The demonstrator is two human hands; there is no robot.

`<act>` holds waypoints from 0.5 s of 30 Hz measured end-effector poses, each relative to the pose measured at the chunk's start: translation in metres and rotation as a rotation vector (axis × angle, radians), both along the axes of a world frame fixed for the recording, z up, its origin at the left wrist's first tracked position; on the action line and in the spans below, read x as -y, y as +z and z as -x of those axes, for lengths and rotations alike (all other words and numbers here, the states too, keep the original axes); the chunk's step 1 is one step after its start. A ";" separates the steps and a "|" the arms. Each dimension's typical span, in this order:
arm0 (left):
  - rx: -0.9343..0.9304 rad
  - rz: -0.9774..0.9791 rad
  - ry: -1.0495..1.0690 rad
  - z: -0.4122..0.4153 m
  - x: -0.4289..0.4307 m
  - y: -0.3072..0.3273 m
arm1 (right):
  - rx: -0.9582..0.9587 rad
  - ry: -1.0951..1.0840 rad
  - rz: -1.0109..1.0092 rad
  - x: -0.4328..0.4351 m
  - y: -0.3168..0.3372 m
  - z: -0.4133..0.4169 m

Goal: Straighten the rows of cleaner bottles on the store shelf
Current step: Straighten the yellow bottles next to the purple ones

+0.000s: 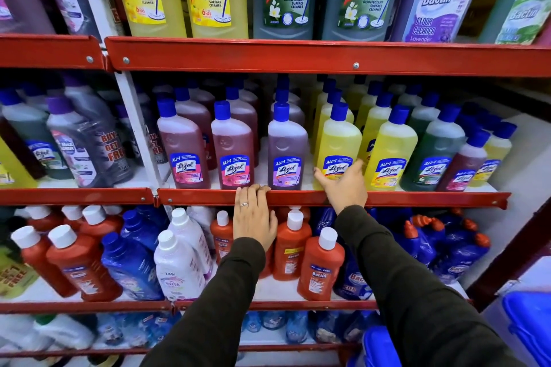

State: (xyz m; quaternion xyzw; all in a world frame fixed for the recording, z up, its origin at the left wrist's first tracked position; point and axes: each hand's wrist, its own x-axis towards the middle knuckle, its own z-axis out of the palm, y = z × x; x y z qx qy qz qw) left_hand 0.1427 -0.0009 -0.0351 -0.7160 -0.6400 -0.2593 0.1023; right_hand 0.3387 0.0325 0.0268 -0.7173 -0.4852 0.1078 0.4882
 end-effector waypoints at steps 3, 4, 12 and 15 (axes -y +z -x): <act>0.014 -0.013 -0.003 -0.001 0.000 -0.001 | 0.044 0.049 0.027 0.004 -0.001 -0.006; 0.020 -0.013 -0.004 -0.002 0.000 -0.001 | 0.063 0.063 0.033 0.004 -0.001 -0.008; 0.154 -0.008 0.039 -0.018 0.007 -0.004 | -0.057 0.207 -0.029 0.009 -0.007 -0.017; 0.323 -0.053 -0.031 -0.044 0.015 -0.006 | -0.235 0.256 -0.163 0.020 -0.005 -0.016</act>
